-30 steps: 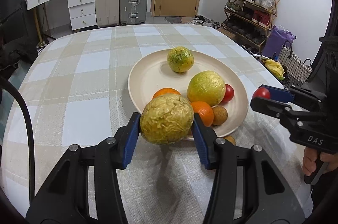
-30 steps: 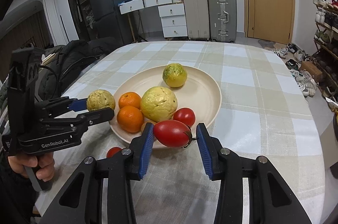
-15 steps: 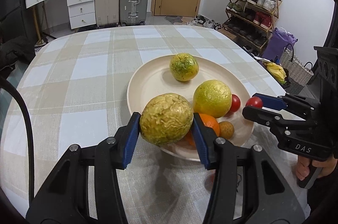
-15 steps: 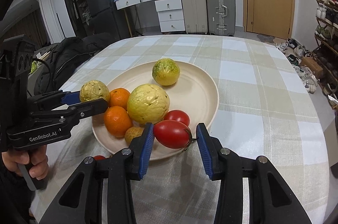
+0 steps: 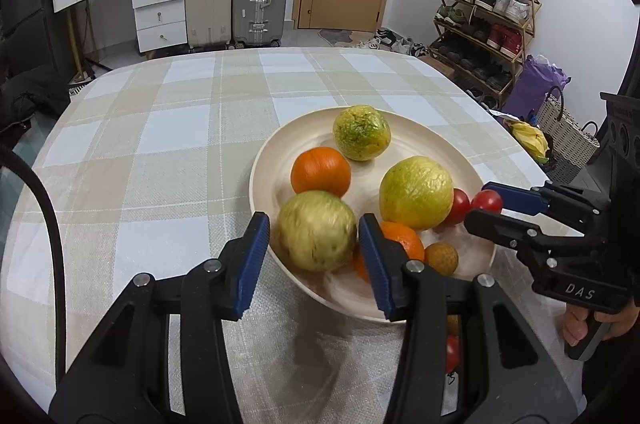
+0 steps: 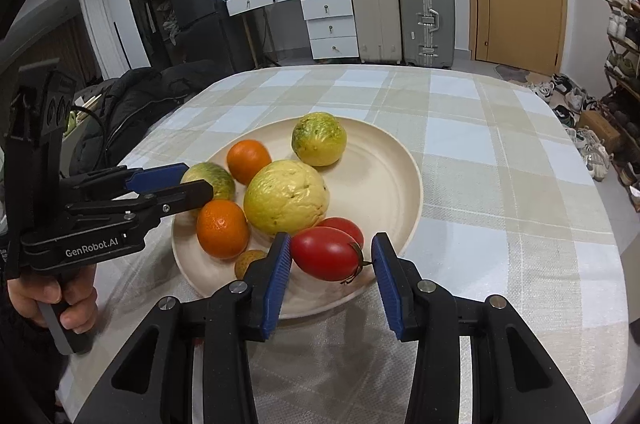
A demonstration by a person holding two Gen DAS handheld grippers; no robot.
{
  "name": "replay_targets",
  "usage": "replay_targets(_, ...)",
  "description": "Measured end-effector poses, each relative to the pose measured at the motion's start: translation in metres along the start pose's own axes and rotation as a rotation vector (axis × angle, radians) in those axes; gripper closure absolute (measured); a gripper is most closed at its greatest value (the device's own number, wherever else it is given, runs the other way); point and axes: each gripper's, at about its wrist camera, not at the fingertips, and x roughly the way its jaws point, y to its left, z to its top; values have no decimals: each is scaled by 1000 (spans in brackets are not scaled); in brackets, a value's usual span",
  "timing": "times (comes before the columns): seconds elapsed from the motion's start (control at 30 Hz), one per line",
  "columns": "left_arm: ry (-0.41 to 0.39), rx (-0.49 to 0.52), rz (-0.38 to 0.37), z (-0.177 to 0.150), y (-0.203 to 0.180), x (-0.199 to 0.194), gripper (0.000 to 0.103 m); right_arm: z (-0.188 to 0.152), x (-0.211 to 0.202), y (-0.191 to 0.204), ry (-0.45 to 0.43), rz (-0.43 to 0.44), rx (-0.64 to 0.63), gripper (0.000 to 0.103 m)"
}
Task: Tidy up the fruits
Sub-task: 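Open both tools to drop the pale citrus and tomato onto the plate, then move the right tool to the small brown round fruit and grasp it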
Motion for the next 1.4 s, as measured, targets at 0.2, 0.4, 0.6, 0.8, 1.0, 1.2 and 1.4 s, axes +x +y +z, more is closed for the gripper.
replay_targets(0.2, -2, 7, 13, -9, -3, -13, 52, -6, -10, 5, -14, -37, 4, 51)
replay_targets(0.4, -55, 11, 41, -30, -7, -45, 18, -20, -33, 5, -38, -47, 48, 24)
replay_targets(0.6, -102, -2, 61, -47, -12, -76, 0, -26, -56, 6, -87, -29, 90, 1)
replay_targets(0.8, -93, -1, 66, -62, -19, -93, 0, -27, -67, 8, -104, -44, 100, 0)
replay_targets(1.0, -97, 3, 65, -70, -19, -100, 0, -31, -60, 18, -65, -74, 42, 0)
replay_targets(1.2, -96, -9, 68, -70, -14, -102, 0, -37, -43, 27, 9, -97, 2, 0)
replay_targets(1.4, -84, -10, 76, -70, -10, -98, 0, -44, -30, 31, 75, -98, -13, 0)
